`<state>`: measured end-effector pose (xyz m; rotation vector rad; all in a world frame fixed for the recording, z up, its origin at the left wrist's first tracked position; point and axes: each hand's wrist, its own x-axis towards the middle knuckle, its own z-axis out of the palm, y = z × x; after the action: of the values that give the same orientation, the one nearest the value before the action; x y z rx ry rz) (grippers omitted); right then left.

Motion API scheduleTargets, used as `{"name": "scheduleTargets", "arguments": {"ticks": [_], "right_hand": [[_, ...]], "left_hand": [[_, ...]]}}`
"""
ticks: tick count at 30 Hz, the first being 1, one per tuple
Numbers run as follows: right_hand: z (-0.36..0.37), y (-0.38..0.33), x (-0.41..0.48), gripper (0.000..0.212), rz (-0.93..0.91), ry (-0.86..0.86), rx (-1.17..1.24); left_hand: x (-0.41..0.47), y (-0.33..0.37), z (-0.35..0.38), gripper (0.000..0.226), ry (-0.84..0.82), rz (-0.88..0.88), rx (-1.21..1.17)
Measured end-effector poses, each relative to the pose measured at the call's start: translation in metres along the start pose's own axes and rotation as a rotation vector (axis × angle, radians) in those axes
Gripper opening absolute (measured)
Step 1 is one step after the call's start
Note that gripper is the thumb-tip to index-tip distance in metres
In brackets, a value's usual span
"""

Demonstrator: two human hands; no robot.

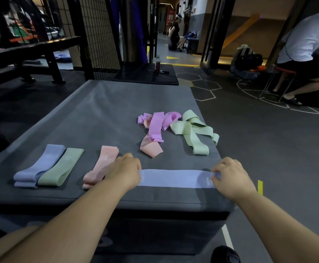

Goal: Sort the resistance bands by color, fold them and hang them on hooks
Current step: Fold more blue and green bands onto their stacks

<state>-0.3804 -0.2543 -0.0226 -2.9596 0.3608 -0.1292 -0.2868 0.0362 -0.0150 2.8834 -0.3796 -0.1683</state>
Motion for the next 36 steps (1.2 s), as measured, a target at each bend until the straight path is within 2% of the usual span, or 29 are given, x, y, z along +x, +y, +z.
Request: {"name": "scheduleTargets", "arguments": {"ticks": [5, 8, 10, 12, 15, 17, 20, 23, 28, 36], "right_hand": [[-0.008, -0.001, -0.001, 0.013, 0.006, 0.195, 0.060], [-0.008, 0.000, -0.001, 0.009, -0.018, 0.312, 0.089], [-0.007, 0.000, 0.000, 0.008, -0.057, 0.334, 0.087], [-0.002, 0.000, 0.000, 0.010, -0.137, 0.278, 0.065], [0.005, -0.002, -0.005, 0.008, -0.266, 0.024, 0.068], [0.004, -0.004, -0.008, 0.017, -0.265, -0.079, 0.123], [0.005, -0.007, -0.006, 0.026, -0.235, -0.022, 0.118], [0.006, -0.017, -0.004, 0.031, -0.219, -0.049, 0.137], [0.003, -0.045, -0.002, 0.026, -0.171, -0.126, 0.311], [-0.004, -0.089, 0.012, 0.038, 0.095, -0.184, 0.880]], "left_hand": [[0.005, -0.003, -0.008, 0.009, 0.151, 0.006, -0.199], [0.005, -0.005, -0.012, 0.017, 0.237, 0.010, -0.325], [0.004, -0.006, -0.014, 0.015, 0.252, -0.008, -0.378], [0.003, -0.007, -0.014, 0.018, 0.227, -0.024, -0.420], [0.002, -0.006, -0.008, 0.019, 0.208, -0.022, -0.429], [0.001, -0.006, -0.003, 0.017, 0.218, 0.005, -0.373], [-0.001, -0.003, 0.002, 0.028, 0.209, 0.053, -0.341], [-0.002, 0.003, 0.005, 0.044, 0.214, 0.126, -0.348], [-0.003, 0.019, 0.014, 0.065, 0.226, 0.216, -0.480], [-0.004, 0.046, 0.022, 0.080, 0.218, 0.474, -0.672]]}}
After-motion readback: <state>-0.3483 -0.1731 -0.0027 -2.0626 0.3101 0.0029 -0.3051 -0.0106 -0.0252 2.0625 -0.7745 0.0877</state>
